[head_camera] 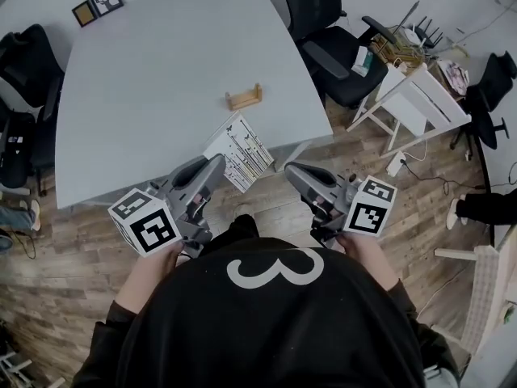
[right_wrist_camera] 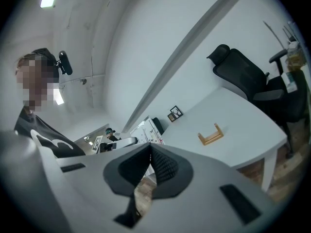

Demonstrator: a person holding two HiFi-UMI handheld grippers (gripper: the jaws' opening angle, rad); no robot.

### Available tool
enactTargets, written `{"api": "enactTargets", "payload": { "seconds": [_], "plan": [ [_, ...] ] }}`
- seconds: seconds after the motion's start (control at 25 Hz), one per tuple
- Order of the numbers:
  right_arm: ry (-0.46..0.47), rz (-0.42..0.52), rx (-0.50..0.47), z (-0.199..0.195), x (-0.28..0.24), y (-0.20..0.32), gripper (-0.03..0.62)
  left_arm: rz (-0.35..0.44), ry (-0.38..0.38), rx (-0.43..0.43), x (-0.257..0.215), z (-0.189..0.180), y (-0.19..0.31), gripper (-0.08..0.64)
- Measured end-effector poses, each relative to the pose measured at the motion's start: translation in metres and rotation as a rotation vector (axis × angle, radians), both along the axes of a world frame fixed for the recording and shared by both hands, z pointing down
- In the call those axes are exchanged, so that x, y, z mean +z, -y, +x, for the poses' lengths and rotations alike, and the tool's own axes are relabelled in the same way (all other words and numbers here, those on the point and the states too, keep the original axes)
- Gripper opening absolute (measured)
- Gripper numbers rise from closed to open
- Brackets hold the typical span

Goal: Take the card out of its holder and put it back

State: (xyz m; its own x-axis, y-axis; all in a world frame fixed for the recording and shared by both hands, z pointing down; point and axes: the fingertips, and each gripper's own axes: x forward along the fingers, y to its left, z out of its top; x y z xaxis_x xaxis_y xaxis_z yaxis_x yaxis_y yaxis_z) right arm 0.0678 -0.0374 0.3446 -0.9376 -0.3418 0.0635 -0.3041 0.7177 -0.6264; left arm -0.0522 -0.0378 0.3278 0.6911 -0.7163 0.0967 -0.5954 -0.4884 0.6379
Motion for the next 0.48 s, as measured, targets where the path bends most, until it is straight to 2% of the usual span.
{"api": "enactTargets", "payload": {
  "seconds": [0.28,0.48],
  "plan": [
    [0.041,0.037,0.011,0.031,-0.016,-0.058,0.009,0.038,0.034,0.003,-0.016,0.032,-0.064,0.025],
    [0.063,0.063,0.018,0.041,-0.022,-0.074,0.009,0.055,0.038,-0.001,-0.02,0.04,-0.082,0.025]
  ]
}}
